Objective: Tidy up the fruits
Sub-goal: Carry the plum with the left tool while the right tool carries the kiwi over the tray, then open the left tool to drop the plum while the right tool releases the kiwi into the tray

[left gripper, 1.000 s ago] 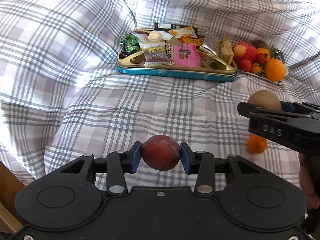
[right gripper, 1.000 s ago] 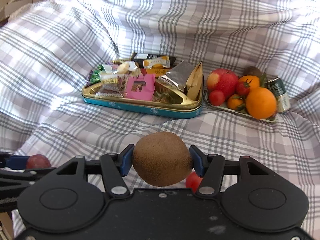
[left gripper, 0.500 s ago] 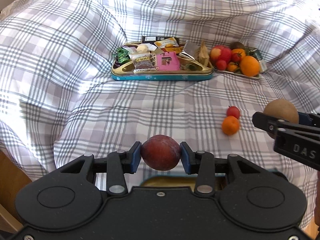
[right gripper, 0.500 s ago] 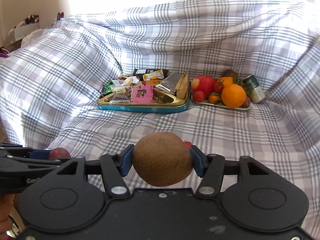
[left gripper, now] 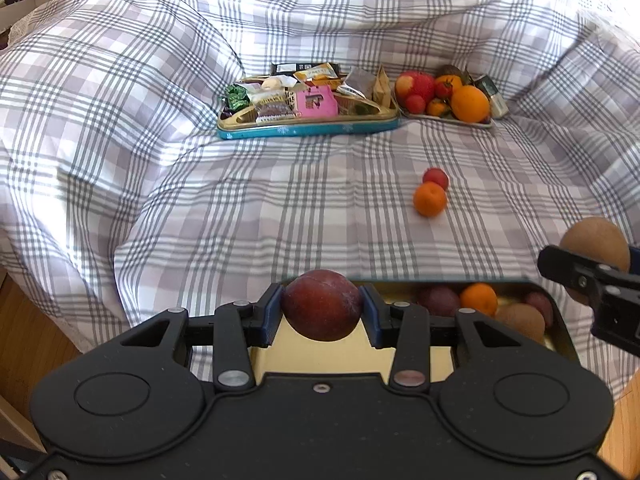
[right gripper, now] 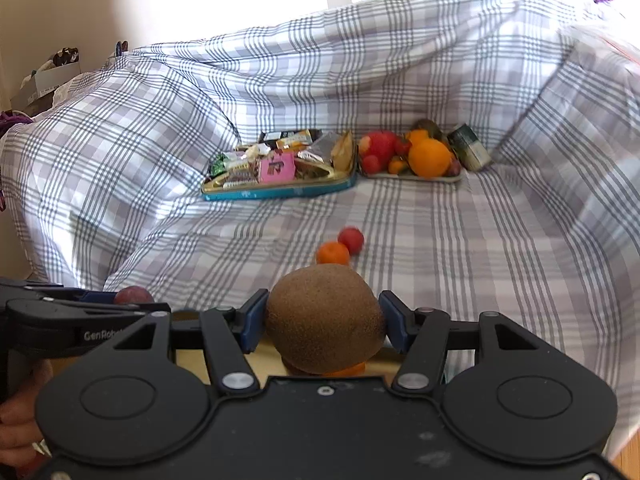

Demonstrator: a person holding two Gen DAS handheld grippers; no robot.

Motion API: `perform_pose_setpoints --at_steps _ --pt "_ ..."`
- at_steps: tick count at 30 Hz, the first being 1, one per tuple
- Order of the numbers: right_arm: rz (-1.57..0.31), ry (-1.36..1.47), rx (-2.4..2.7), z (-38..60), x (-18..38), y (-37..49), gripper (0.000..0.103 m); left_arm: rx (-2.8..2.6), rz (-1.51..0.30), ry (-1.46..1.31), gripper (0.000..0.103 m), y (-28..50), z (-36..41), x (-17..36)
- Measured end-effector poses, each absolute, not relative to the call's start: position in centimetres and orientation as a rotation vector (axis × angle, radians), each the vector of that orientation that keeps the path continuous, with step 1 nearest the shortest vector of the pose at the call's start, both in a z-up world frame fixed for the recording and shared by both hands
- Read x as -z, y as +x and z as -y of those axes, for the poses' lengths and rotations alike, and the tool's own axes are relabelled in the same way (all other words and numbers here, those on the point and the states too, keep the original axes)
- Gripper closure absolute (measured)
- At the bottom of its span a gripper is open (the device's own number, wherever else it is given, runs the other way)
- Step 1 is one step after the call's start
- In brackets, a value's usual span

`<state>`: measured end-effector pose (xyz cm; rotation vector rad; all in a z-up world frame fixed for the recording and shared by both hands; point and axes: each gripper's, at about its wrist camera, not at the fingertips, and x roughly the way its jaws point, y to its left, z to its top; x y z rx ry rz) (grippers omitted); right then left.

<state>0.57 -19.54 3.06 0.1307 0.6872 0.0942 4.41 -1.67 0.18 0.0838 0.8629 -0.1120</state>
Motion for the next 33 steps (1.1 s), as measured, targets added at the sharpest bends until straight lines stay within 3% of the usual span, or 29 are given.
perform_pose_setpoints --at_steps 11,33 --pt "-0.710 0.138 -0.109 20.6 -2.6 -5.2 0.042 0.085 -0.861 0.095 0.053 1.1 1.7 0.1" --pt "-0.832 0.118 -0.110 20.0 -0.4 -5.6 0.042 0.105 -0.930 0.086 0.053 1.7 2.1 1.8"
